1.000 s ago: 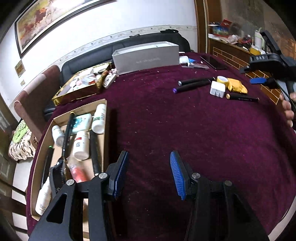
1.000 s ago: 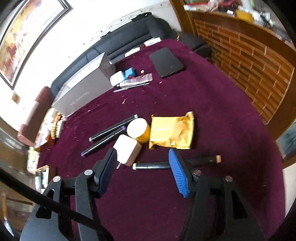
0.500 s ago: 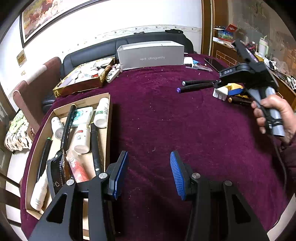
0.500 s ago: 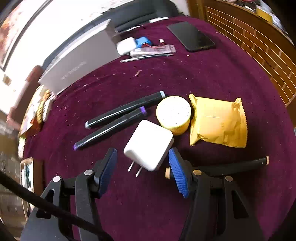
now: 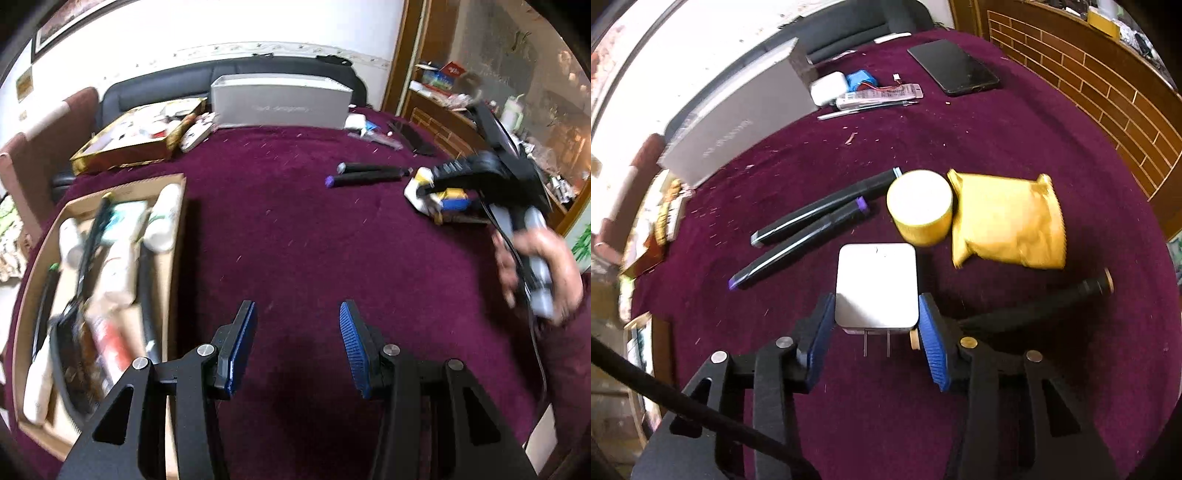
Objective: Organize objects
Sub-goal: 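Grasp the white charger with the right gripper while the left gripper grasps a black marker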
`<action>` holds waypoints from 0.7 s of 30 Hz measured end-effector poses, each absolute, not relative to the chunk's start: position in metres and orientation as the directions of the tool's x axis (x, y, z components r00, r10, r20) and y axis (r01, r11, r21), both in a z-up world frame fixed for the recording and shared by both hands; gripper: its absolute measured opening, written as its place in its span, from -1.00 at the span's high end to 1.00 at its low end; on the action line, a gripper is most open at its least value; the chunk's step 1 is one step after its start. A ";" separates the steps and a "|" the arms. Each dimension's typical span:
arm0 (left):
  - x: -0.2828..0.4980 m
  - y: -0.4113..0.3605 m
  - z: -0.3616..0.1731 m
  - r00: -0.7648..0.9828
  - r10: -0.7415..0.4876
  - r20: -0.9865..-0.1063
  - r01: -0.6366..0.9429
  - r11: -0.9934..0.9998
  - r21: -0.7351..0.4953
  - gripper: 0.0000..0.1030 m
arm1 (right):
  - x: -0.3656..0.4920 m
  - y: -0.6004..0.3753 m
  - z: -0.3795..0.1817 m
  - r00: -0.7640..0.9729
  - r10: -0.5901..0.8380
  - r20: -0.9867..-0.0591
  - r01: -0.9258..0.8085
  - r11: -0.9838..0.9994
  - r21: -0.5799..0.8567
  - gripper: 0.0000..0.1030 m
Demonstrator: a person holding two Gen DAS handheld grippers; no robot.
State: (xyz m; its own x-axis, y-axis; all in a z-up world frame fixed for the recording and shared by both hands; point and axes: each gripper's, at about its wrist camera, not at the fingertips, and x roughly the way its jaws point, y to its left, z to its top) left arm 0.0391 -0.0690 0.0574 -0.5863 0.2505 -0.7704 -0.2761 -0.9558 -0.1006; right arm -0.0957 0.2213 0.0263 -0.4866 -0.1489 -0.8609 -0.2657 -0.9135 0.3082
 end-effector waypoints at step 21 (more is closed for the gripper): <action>-0.146 0.050 0.012 -0.525 0.250 -0.813 -0.535 -0.841 0.087 0.21 | -0.033 0.267 0.015 -0.683 -0.369 -0.631 -0.135 -0.785 0.604 0.16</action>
